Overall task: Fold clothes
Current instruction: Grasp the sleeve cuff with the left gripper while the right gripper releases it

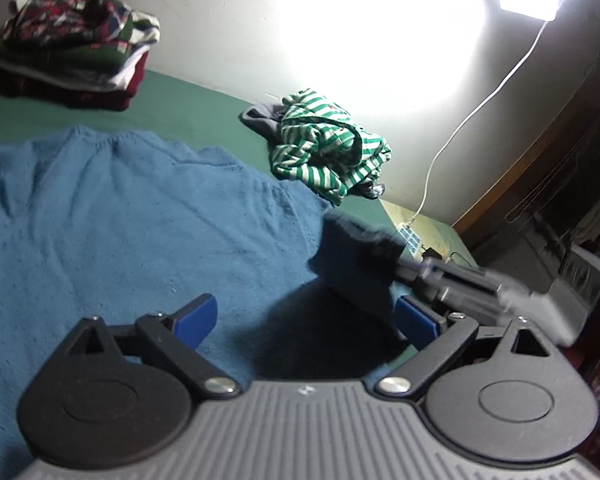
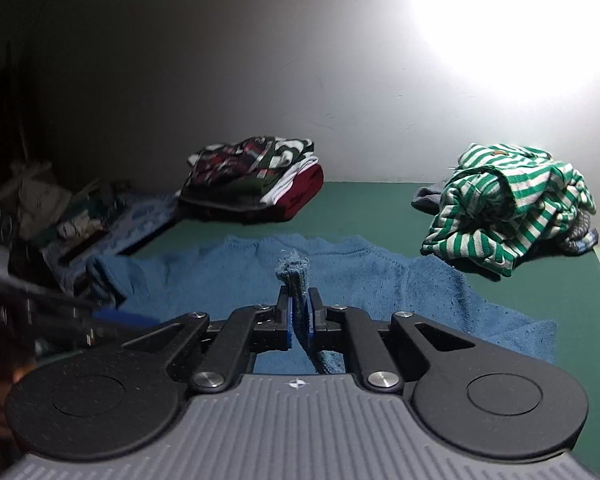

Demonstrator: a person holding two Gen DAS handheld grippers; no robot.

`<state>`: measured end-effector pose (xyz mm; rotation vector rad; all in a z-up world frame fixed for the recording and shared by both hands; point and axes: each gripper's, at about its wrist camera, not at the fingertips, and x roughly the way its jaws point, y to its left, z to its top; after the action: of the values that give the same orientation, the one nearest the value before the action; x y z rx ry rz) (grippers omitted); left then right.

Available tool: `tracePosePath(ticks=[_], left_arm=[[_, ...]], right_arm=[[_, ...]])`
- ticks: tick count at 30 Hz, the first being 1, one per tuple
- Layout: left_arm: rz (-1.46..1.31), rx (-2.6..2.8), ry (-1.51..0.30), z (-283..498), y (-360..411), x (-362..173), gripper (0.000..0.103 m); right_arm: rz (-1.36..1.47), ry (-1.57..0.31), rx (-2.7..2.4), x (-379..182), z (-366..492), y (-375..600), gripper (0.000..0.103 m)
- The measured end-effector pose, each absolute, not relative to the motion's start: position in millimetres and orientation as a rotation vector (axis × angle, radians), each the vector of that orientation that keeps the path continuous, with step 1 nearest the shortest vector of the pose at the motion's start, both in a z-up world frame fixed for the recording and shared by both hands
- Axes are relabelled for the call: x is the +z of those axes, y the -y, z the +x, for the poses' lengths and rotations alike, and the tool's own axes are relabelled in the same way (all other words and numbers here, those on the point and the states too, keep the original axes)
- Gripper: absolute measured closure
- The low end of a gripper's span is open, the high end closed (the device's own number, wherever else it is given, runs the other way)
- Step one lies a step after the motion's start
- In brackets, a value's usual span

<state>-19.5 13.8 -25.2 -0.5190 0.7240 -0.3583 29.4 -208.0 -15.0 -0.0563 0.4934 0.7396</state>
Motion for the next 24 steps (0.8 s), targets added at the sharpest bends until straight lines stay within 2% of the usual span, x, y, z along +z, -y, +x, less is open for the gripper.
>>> tracePosePath(ticks=[3,7,16,20,22,23,24], left_arm=[[-0.527,-0.368,-0.757,-13.5,-2.3,-33.7,0.006],[-0.512,-0.377,-0.812,-7.4,7.8,-46.7,0.006],[-0.577,-0.44,-0.912,13.5,21.8,-75.0,0.006],[-0.626,-0.449,-0.932,24.4,24.4,-82.8,0.022],[-0.633,-0.451,-0.939,28.4,26.8,-85.3,0.034],[-0.635,-0.453,-0.943,30.1,28.0,-86.4,0.048],[-0.637,-0.456,-0.947,31.7,28.8,-87.5,0.055]], right_arm=[[-0.18,-0.509,0.753,-31.7,19.7,196.0,0.095],[-0.207,-0.567,0.775,-49.3,11.5,189.3,0.095],[-0.309,-0.544,0.775,-63.0,-11.7,178.5,0.094],[-0.376,-0.513,0.769,-65.6,-20.7,175.4,0.094],[-0.413,-0.499,0.766,-66.9,-25.9,174.0,0.092],[-0.435,-0.493,0.764,-67.2,-28.2,173.3,0.088],[-0.453,-0.484,0.758,-66.8,-30.8,173.6,0.083]])
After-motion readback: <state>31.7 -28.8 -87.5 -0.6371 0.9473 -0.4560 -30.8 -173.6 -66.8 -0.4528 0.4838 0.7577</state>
